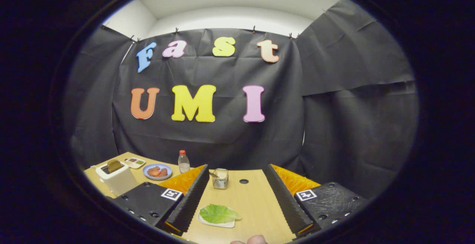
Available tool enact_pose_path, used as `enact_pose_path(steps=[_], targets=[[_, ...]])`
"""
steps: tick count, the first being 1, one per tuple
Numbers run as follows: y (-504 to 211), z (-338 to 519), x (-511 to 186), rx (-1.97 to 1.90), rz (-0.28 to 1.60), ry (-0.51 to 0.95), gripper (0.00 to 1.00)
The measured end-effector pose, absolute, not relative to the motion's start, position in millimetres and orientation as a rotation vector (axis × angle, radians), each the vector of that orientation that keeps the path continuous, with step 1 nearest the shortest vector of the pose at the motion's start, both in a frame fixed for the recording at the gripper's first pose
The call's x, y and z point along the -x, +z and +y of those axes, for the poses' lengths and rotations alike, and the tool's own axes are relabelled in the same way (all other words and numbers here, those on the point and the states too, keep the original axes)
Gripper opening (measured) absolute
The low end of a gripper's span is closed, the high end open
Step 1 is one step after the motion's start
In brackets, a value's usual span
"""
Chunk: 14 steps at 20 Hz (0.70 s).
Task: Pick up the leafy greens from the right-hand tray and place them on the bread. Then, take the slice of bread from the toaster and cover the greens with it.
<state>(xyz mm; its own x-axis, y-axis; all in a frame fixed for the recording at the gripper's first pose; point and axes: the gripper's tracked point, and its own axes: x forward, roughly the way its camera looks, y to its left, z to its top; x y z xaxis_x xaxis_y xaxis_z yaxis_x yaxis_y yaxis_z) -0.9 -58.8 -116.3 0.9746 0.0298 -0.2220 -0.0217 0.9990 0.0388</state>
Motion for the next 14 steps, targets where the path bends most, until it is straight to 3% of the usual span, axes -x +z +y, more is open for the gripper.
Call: enact_pose_path(steps=[11, 14], targets=[[-354.9, -55.2, -23.3, -0.183, 0.623, 0.061, 0.95], [-391.4, -46.9, -39.5, -0.200, 0.697, 0.068, 0.96]])
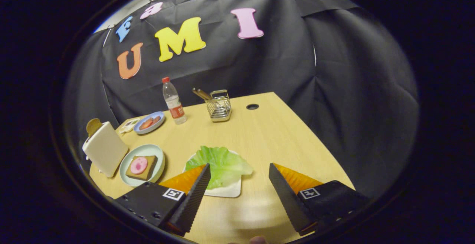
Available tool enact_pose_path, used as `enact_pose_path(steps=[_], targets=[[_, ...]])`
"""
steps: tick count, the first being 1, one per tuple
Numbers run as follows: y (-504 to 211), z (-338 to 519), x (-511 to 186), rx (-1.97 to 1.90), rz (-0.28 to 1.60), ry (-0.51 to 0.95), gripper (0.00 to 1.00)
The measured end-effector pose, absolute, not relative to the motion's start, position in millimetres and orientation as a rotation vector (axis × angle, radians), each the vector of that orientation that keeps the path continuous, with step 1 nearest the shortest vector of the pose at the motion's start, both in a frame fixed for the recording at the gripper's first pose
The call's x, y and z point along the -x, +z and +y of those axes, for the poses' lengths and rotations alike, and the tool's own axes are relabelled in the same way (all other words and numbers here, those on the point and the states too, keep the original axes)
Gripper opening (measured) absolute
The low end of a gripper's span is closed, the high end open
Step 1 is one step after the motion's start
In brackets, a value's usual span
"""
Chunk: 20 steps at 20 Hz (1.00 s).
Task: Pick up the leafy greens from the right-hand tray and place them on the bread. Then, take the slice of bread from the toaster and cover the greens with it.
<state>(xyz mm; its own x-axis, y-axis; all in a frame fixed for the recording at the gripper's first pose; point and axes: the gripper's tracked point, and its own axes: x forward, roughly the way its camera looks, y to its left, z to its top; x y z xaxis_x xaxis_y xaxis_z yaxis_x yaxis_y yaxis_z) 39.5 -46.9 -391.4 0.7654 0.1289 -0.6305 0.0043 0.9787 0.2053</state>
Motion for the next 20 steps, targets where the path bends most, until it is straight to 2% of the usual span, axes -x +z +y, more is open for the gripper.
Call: enact_pose_path(steps=[5, 8, 12, 13, 15, 16, 17, 20], targets=[[-432.6, -46.7, -67.4, -0.216, 0.789, 0.054, 0.93], [-447.3, -41.7, -73.2, -0.216, 0.826, 0.062, 0.73], [-457.3, -38.0, -75.4, -0.239, 0.866, 0.062, 0.57], [-458.4, -35.8, -76.3, -0.252, 0.866, 0.065, 0.56], [-459.1, -34.7, -75.8, -0.254, 0.881, 0.063, 0.30], [-458.6, -34.0, -76.9, -0.253, 0.881, 0.064, 0.34], [-457.4, -36.9, -72.5, -0.245, 0.878, 0.052, 0.33], [-451.8, -35.5, -76.3, -0.239, 0.880, 0.052, 0.08]])
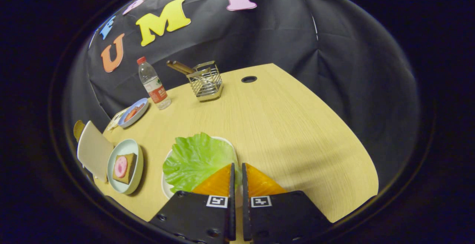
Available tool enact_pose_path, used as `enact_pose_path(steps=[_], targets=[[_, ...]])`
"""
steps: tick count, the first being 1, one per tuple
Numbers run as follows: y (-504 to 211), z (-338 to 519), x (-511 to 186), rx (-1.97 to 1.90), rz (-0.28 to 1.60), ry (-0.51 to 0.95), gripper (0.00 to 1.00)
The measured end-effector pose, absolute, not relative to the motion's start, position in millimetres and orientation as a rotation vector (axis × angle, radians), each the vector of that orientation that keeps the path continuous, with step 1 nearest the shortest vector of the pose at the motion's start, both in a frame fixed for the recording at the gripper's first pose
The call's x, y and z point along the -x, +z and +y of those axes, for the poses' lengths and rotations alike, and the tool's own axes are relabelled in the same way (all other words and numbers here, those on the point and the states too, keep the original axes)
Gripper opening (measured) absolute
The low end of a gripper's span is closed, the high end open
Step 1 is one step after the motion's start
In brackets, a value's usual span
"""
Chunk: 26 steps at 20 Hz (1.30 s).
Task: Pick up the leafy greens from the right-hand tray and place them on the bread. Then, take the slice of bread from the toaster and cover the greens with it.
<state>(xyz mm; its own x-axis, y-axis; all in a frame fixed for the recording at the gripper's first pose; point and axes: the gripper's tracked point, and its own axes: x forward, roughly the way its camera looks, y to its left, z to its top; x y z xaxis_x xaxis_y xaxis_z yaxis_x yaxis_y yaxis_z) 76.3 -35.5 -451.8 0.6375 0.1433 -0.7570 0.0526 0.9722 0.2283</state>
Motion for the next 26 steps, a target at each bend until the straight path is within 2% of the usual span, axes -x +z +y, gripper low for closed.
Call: enact_pose_path(steps=[2, 17, 21, 26], targets=[[-448.1, -30.6, -71.0, -0.249, 0.896, 0.070, 0.00], [-312.6, 25.3, -67.3, -0.306, 0.803, 0.175, 0.00], [-276.3, 78.2, -60.1, -0.295, 0.793, 0.238, 0.00], [-251.4, 186.1, -39.9, -0.306, 0.808, 0.359, 0.00]])
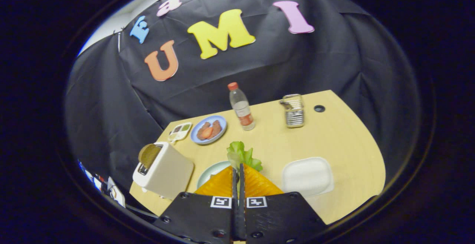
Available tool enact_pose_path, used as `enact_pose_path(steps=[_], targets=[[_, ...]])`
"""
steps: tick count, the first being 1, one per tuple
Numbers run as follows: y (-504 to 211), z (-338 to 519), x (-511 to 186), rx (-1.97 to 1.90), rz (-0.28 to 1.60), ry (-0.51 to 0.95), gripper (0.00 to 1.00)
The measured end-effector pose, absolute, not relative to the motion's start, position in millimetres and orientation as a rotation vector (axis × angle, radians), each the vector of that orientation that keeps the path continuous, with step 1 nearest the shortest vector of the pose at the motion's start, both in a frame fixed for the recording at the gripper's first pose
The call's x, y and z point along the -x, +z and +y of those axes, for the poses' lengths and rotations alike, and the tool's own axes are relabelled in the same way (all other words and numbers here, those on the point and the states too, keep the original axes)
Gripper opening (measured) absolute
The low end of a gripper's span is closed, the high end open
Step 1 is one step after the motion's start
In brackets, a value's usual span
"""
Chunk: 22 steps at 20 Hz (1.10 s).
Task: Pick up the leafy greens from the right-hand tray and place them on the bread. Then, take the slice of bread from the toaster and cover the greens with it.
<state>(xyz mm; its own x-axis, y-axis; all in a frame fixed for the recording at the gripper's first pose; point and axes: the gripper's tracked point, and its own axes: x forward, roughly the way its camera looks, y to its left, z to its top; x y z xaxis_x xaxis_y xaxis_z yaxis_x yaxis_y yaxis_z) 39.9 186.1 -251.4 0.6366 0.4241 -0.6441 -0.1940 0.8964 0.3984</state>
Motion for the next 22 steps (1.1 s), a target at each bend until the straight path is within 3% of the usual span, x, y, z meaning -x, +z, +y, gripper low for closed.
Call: enact_pose_path(steps=[8, 18, 21, 22], targets=[[-267.8, 311.7, -11.0, -0.394, 0.907, 0.477, 0.00], [-335.5, 252.0, -22.3, -0.311, 1.040, 0.297, 0.00], [-348.1, 232.5, -30.1, -0.241, 1.039, 0.257, 0.07], [-354.4, 231.5, -31.6, -0.228, 1.037, 0.254, 0.13]])
